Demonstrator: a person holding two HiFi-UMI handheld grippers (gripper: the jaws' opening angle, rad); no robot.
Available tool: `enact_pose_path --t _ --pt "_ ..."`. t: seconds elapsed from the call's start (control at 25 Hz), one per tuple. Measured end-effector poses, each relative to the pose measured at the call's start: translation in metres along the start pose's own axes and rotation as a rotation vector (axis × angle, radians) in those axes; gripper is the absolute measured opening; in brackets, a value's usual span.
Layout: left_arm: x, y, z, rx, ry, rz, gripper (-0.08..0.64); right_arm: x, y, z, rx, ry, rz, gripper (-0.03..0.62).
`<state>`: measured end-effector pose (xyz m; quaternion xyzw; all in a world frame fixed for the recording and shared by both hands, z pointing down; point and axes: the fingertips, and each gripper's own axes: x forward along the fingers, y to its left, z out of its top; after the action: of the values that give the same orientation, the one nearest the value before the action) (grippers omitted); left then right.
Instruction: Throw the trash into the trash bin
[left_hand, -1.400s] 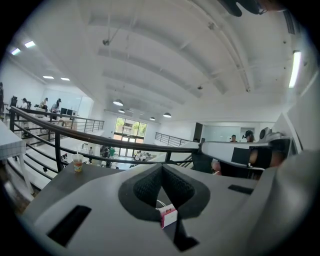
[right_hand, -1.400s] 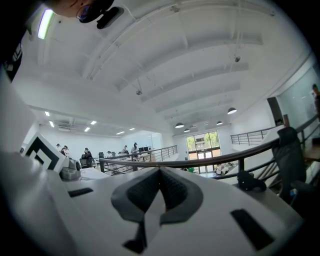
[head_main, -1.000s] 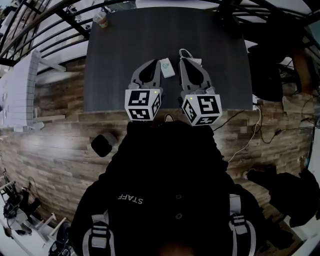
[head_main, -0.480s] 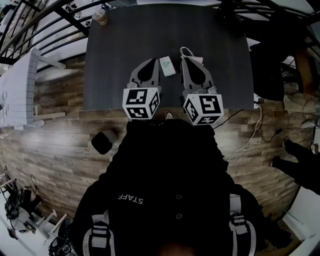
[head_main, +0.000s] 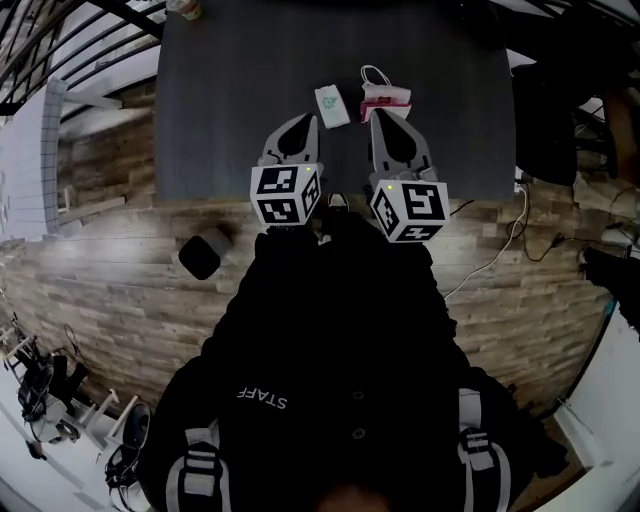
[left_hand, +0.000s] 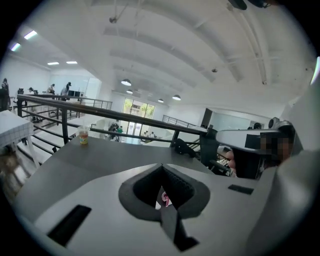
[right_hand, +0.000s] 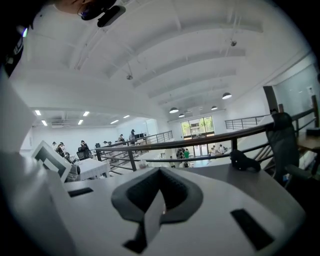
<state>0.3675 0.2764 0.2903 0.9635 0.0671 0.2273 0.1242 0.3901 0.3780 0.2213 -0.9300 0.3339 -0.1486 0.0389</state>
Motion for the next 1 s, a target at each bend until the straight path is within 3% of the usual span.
enact_pose_path --t 0.32,0.52,1.0 --pt "0.038 0.015 -0.064 -0.050 0.124 0.071 0.000 0.018 -0.024 -0.067 0.043 0.137 0.006 0.015" --pt "0.058 0.049 -0.100 -0.103 0.181 0.121 0.000 0.046 -0.020 -0.111 0.063 0.225 0.016 0.015" --pt "0.107 0.071 -0.151 -0.176 0.250 0.202 0.002 0.067 -0.061 -0.157 0.078 0.282 -0.001 0.015"
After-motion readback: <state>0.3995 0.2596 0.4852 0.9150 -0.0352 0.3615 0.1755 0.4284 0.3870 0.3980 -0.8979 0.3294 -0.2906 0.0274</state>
